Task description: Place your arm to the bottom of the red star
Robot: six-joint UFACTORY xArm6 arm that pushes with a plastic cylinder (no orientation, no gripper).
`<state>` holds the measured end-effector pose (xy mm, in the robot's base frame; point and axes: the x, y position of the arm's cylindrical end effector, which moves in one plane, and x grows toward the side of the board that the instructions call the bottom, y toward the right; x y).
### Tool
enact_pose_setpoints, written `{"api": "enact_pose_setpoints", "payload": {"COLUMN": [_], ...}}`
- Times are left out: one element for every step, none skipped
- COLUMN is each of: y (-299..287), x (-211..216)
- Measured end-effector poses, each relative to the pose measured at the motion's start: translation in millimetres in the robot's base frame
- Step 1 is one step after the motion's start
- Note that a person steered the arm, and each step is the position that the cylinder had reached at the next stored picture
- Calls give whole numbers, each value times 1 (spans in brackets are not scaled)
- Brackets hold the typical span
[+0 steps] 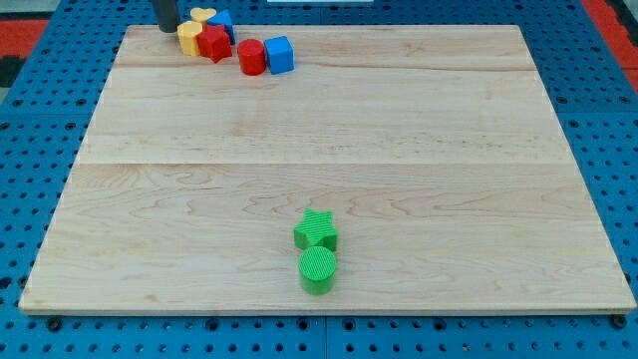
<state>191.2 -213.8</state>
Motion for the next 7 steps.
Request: {"api": "enact_pose_setpoints", "payload": {"y": [-19, -2, 32, 114, 233, 329, 377], "x": [48, 115, 149, 188, 194, 193, 193]}}
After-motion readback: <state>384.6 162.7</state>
